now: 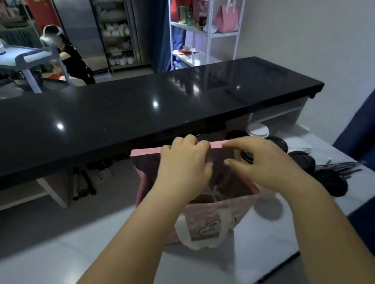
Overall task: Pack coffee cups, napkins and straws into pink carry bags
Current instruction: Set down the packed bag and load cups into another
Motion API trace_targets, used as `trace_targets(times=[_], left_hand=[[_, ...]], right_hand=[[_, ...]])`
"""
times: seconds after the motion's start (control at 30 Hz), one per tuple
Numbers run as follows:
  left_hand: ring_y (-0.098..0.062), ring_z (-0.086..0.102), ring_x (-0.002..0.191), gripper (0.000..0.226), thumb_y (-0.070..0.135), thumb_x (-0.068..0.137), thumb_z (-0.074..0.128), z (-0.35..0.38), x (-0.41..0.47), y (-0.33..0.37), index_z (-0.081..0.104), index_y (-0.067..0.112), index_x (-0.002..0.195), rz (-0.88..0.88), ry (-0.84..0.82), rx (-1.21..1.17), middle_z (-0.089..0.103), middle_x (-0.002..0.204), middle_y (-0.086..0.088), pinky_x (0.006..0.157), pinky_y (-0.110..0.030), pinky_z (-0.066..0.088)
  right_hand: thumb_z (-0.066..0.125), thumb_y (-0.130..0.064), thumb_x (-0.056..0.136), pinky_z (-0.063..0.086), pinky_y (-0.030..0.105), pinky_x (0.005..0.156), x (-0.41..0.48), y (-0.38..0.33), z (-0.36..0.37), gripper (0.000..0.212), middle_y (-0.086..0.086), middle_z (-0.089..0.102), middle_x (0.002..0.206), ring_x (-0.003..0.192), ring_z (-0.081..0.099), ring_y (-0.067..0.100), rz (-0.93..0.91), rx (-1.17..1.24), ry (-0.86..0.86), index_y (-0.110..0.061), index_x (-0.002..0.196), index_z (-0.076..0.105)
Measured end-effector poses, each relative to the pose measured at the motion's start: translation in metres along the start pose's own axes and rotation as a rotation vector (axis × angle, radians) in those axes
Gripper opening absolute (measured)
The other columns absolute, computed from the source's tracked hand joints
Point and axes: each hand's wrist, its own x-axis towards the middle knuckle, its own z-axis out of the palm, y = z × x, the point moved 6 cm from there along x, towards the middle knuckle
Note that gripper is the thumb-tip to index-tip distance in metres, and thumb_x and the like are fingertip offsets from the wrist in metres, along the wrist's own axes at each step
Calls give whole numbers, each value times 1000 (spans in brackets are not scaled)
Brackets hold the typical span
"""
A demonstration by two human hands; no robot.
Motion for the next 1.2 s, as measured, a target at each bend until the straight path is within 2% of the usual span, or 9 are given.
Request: trace_targets(times=[0.07, 0.13, 0.2, 0.33, 0.43, 0.63, 0.8, 1.07, 1.2], left_hand=[[-25, 45, 115, 35, 39, 93, 50, 12, 11, 31, 53, 25, 125, 40, -13, -33, 52, 122, 0, 93, -42, 40], [-24, 46, 111, 31, 36, 93, 49, 23, 21, 61, 55, 26, 121, 77, -5, -73, 53, 116, 1, 91, -40, 40], [-24, 46, 111, 32, 35, 93, 49, 35, 31, 88, 55, 26, 123, 100, -11, -106, 54, 116, 1, 92, -40, 39], [-25, 46, 112, 34, 36, 88, 52, 64, 46, 138, 56, 26, 121, 97, -50, -144, 55, 117, 1, 90, -41, 37], [-26, 47, 110, 33, 34, 85, 53, 90, 54, 169, 58, 26, 117, 59, -92, -163, 56, 114, 2, 88, -40, 35], [-24, 44, 117, 41, 27, 84, 52, 143, 60, 167, 52, 28, 125, -180, -219, -119, 54, 123, 3, 92, -39, 32], [-25, 43, 118, 46, 21, 84, 50, 163, 59, 158, 50, 28, 129, -309, -237, -75, 54, 122, 2, 92, -39, 34], [-26, 47, 115, 37, 23, 86, 53, 136, 69, 162, 54, 22, 123, -441, -76, -14, 57, 120, 0, 89, -38, 39], [-27, 49, 112, 37, 23, 85, 54, 95, 79, 158, 57, 25, 122, -409, 82, -12, 59, 116, 1, 87, -39, 39]], right_hand=[[72, -34, 84, 44, 23, 87, -12, 23, -16, 35, -21, 62, 105, 101, 50, -1, 42, -3, 43, -32, 117, 64], [73, -32, 83, 38, 10, 84, -27, 49, -28, 35, -25, 59, 105, 100, 46, -6, 79, -31, 62, -32, 116, 65], [73, -32, 82, 34, 6, 81, -41, 76, -36, 37, -26, 57, 106, 99, 41, -10, 134, -52, 62, -34, 118, 64], [74, -30, 82, 42, 22, 85, -61, 128, -48, 34, -19, 62, 107, 101, 48, 0, 179, -62, 37, -32, 115, 65], [75, -26, 81, 44, 33, 96, -68, 169, -43, 40, -11, 62, 116, 112, 50, 11, 226, -43, -27, -24, 120, 65], [75, -31, 80, 31, 30, 107, -56, 213, 16, 60, -5, 48, 138, 128, 35, 19, 170, -50, -212, -23, 135, 53], [73, -43, 76, 32, 40, 108, -23, 225, 49, 73, 2, 37, 146, 134, 30, 27, 123, -178, -231, -27, 141, 43], [72, -41, 74, 40, 39, 98, -27, 222, 48, 65, 5, 34, 134, 121, 34, 30, 81, -147, -260, -26, 131, 46], [75, -37, 70, 38, 38, 98, -17, 200, -1, 67, 6, 35, 133, 119, 33, 28, -43, -113, -110, -27, 131, 48]])
